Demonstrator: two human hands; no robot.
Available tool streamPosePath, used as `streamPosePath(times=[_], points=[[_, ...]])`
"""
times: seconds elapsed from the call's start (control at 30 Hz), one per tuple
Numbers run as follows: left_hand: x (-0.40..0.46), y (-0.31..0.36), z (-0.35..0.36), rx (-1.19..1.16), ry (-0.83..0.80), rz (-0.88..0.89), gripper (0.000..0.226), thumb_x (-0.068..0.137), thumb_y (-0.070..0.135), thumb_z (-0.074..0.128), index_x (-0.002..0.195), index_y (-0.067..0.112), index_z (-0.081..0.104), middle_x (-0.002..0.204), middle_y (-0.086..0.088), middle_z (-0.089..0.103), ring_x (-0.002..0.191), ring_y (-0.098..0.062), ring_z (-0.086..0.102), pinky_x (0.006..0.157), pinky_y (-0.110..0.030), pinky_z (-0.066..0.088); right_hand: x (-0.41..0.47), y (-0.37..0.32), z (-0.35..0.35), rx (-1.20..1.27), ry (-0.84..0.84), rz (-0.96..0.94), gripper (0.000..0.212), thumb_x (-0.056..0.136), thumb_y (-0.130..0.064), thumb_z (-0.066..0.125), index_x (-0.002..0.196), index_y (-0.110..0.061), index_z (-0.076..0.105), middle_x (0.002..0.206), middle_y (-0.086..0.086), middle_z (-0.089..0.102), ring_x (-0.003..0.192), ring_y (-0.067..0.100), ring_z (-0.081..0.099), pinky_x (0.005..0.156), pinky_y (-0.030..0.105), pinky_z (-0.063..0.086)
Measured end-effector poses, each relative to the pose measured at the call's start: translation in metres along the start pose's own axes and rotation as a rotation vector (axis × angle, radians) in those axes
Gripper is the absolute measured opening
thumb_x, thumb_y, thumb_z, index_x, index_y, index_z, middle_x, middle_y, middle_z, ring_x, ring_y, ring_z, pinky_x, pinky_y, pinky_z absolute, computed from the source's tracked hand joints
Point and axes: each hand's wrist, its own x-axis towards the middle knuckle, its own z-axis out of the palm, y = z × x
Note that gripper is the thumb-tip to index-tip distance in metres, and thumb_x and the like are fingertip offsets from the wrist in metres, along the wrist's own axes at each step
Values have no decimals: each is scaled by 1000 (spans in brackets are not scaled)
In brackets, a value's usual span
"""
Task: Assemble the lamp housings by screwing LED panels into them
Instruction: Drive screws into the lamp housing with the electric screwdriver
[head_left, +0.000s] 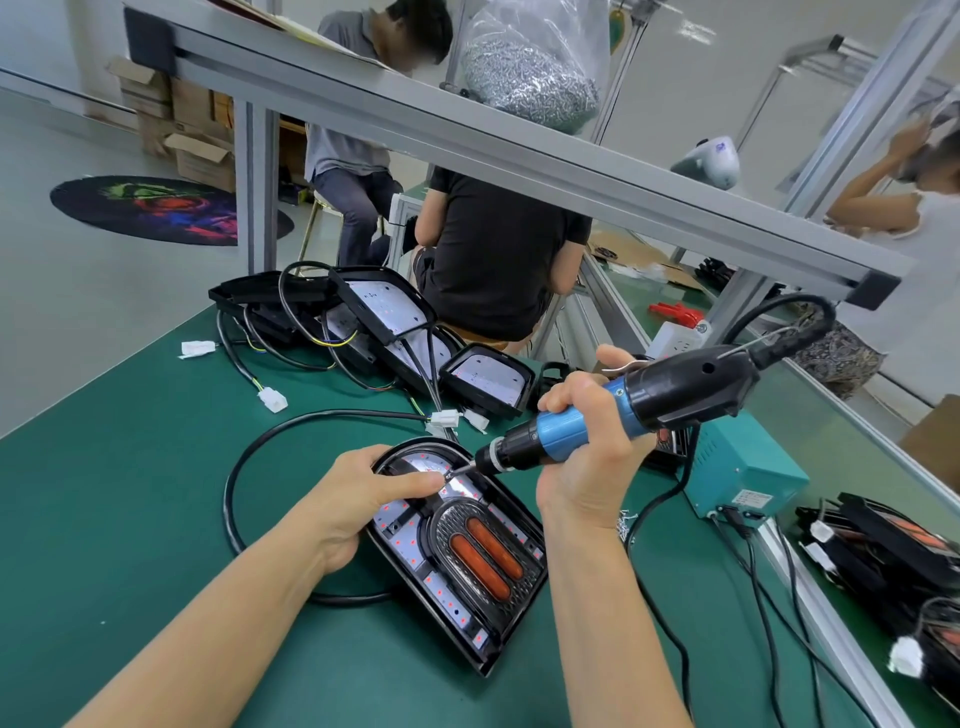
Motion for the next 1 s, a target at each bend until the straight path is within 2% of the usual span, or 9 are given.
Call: streamPosePath(times=[0.07, 0.2, 0.4, 0.5, 0.6, 0.67, 0.83, 0.9, 1.0], points=[[0, -1, 0, -3, 1, 2, 60, 41, 27, 85, 96, 7, 70, 93, -9, 75, 87, -23, 71, 92, -39, 50, -3, 4, -3, 4, -57, -111, 27, 71, 5, 54, 91, -14, 58, 53, 1, 50, 53, 19, 47, 63, 32, 44], [0, -2, -1, -15, 17, 2, 60, 42, 25, 85, 97, 5, 69, 92, -10, 75, 84, -22, 70, 84, -34, 52, 4, 9, -7, -45, -114, -141, 34, 71, 1, 56, 79, -30, 68, 61, 5, 52, 56, 20, 50, 65, 34, 46], [0, -4, 1, -5, 49, 24, 53, 48, 21, 84, 97, 4, 70, 92, -12, 74, 83, -23, 69, 86, -35, 52, -1, 4, -6, -60, -160, -90, 28, 72, 0, 55, 91, -19, 60, 60, 2, 53, 57, 17, 52, 68, 32, 46], [-1, -5, 1, -4, 53, 31, 49, 51, 19, 84, 96, 4, 70, 92, -12, 74, 82, -22, 70, 84, -34, 53, 2, -4, -12, -117, -246, -12, 29, 72, -3, 58, 86, -27, 66, 81, 9, 53, 73, 20, 53, 76, 28, 47], [1, -5, 1, 1, 66, 28, 38, 61, 10, 83, 96, 2, 70, 93, -13, 74, 81, -22, 69, 84, -33, 53, 9, -11, -16, -142, -310, 75, 35, 73, -3, 63, 102, -21, 61, 81, 0, 55, 89, 25, 50, 89, 33, 44], [1, -6, 2, 9, 78, 28, 35, 64, 9, 82, 96, 2, 70, 92, -12, 74, 80, -20, 69, 80, -30, 52, 10, -13, -16, -139, -302, 101, 39, 72, -2, 68, 103, -22, 58, 80, -2, 56, 91, 26, 49, 91, 37, 43], [1, -7, 2, 6, 100, 20, 32, 67, 8, 81, 96, 2, 70, 90, -10, 74, 77, -17, 69, 76, -28, 50, 0, -15, -11, -157, -310, 88, 30, 70, -4, 69, 71, -34, 68, 78, -6, 56, 82, 17, 53, 82, 29, 46], [1, -9, 1, -4, 120, 8, 31, 69, 5, 79, 97, -3, 68, 90, -13, 73, 75, -20, 67, 78, -30, 51, -2, -15, -10, -186, -343, 93, 32, 71, -4, 68, 66, -36, 68, 79, -7, 56, 77, 11, 54, 78, 25, 47], [1, -12, 1, -28, 139, -5, 32, 72, 2, 77, 100, -8, 65, 90, -17, 71, 74, -23, 64, 78, -33, 52, -5, -12, -12, -177, -344, 112, 43, 77, 6, 67, 64, -35, 67, 80, -5, 56, 79, 13, 53, 80, 28, 47]])
